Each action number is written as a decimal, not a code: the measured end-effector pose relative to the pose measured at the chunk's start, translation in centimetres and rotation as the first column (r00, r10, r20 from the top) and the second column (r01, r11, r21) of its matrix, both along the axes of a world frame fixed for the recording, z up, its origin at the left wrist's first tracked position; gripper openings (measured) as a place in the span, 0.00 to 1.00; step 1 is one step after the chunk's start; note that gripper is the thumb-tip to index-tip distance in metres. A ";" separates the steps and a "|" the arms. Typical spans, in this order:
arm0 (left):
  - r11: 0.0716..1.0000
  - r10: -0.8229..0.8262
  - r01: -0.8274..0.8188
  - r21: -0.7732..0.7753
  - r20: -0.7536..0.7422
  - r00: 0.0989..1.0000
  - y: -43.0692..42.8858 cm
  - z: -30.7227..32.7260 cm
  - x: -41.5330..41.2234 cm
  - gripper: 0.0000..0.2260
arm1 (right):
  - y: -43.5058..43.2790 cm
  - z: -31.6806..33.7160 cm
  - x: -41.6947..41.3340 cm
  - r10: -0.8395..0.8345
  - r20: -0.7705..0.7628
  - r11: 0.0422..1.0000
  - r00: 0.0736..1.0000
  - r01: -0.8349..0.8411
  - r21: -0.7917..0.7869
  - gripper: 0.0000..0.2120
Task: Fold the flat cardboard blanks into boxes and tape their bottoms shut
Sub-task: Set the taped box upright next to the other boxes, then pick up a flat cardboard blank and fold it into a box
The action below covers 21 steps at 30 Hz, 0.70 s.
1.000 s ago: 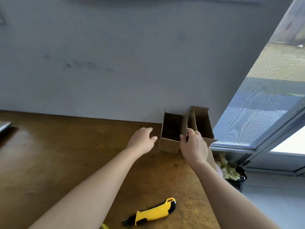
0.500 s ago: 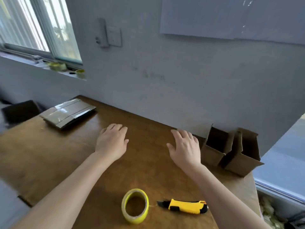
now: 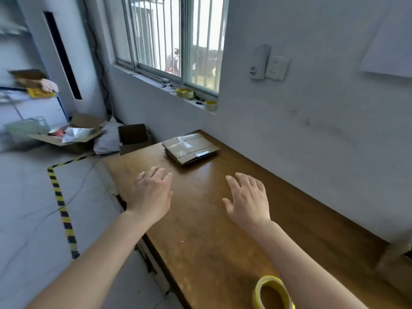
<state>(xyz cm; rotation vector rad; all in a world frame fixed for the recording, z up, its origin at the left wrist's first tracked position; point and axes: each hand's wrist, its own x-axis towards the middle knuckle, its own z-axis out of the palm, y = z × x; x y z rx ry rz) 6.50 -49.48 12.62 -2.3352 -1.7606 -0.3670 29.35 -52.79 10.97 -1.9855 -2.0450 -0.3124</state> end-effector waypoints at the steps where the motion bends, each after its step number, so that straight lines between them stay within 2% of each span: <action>1: 1.000 0.013 -0.013 0.001 -0.002 1.000 0.5 -0.1 -1.6 0.19 | 1.0 -0.1 -1.6 0.011 0.006 1.000 1.000 -0.011 -0.005 0.27; 7: 0.999 0.043 -0.044 -0.012 -0.036 0.998 4.5 -1.0 -9.7 0.23 | 6.5 -0.8 -10.0 0.029 0.032 0.999 0.999 -0.029 -0.019 0.29; 11: 0.999 0.040 -0.042 -0.033 -0.058 0.998 7.6 -1.9 -13.4 0.21 | 9.9 -1.3 -13.8 0.019 0.042 0.999 0.999 -0.017 -0.033 0.28; 21: 0.998 -0.017 0.012 -0.063 -0.076 0.997 18.9 -4.8 -15.3 0.17 | 19.5 -3.8 -15.7 -0.050 0.078 0.992 0.996 0.059 -0.108 0.28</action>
